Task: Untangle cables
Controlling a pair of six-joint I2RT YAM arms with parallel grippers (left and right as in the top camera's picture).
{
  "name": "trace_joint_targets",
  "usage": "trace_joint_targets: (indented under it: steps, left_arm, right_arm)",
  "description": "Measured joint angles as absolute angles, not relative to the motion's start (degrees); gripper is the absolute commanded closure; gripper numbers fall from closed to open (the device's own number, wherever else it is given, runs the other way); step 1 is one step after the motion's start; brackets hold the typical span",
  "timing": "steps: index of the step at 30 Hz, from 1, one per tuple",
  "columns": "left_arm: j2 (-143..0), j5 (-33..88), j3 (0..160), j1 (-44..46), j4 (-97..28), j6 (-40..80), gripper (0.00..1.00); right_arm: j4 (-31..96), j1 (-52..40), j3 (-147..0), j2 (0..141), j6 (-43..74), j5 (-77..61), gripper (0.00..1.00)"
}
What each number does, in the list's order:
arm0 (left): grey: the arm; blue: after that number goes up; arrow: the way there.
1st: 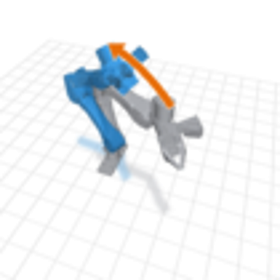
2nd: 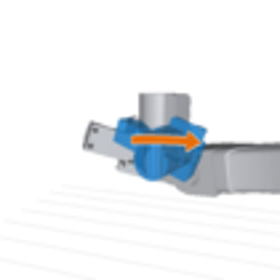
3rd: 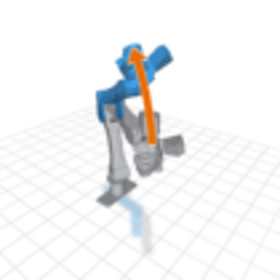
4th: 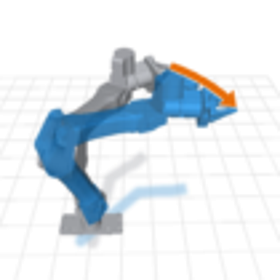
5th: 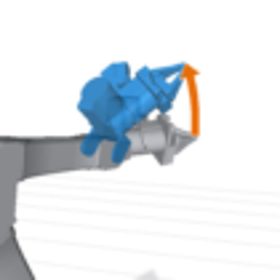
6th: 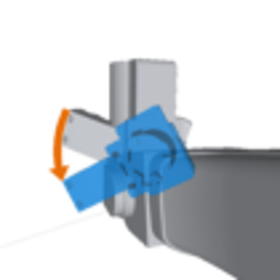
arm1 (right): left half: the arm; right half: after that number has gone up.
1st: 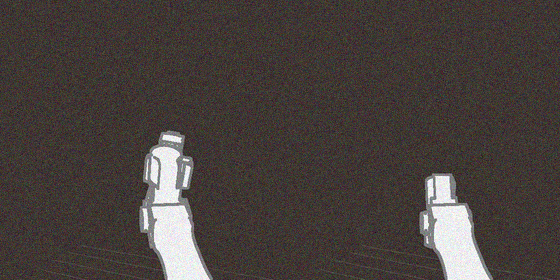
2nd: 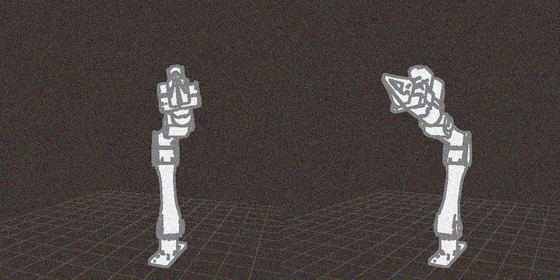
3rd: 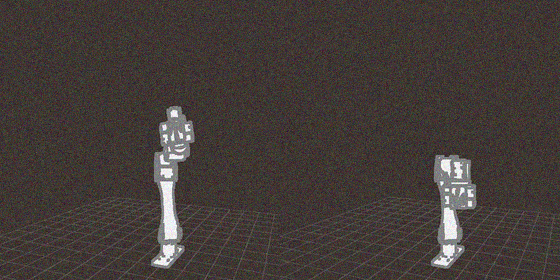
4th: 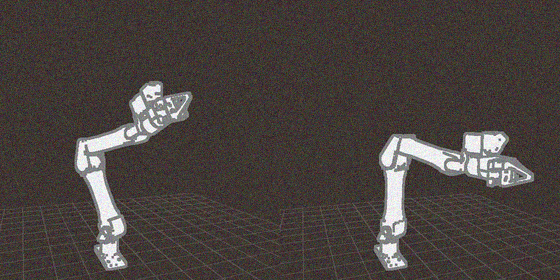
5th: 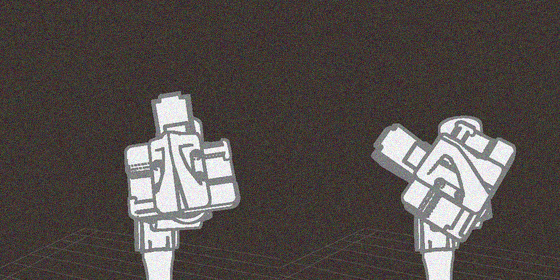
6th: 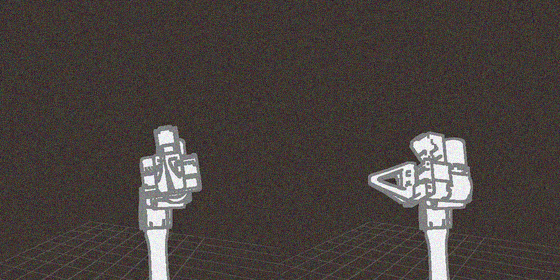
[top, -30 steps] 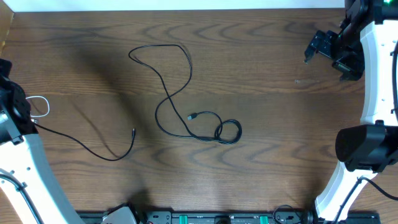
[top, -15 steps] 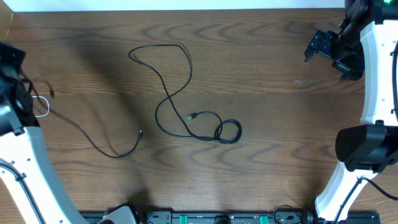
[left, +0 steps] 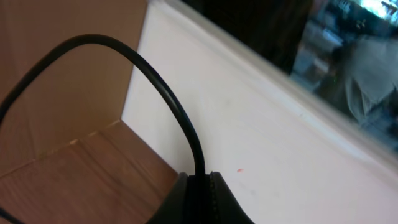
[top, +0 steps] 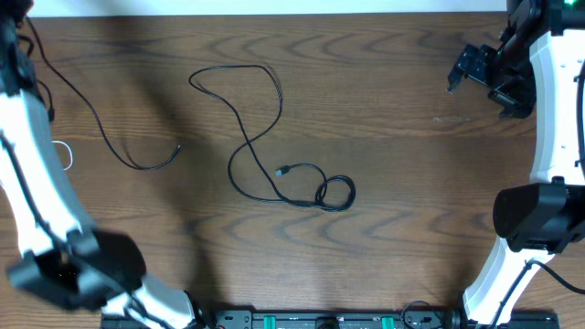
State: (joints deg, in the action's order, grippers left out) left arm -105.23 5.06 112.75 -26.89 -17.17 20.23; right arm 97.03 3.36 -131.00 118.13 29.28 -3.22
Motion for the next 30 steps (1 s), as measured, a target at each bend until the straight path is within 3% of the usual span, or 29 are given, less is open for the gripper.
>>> trace_joint_targets:
  steps: [3,5,7,18,26,30]
  left_arm:
    - [-111.11,5.69,114.19,-26.87,-17.12,16.38,0.55]
    - [-114.56,5.21,114.26,-26.79,-18.52,14.22,0.26]
    - [-117.47,4.58,114.26,-26.85,-20.38,12.8,0.09]
    - [-118.91,7.77,114.15,-27.55,-26.98,10.28,0.07]
    - [-105.06,18.17,114.17,-27.55,-30.3,15.55,0.06]
    - [-94.54,23.77,115.04,-27.31,-41.19,19.25,0.06]
  right_arm:
    - [97.06,3.36,-131.0,118.13,29.26,-3.22,0.01]
    - [97.03,3.36,-131.0,118.13,29.26,-3.2,0.01]
    - [97.03,3.36,-131.0,118.13,29.26,-3.22,0.01]
    - [97.06,3.36,-131.0,118.13,29.28,-3.22,0.01]
    - [97.03,3.36,-131.0,118.13,29.26,-3.2,0.01]
    - [97.01,3.36,-131.0,118.13,29.26,-3.22,0.01]
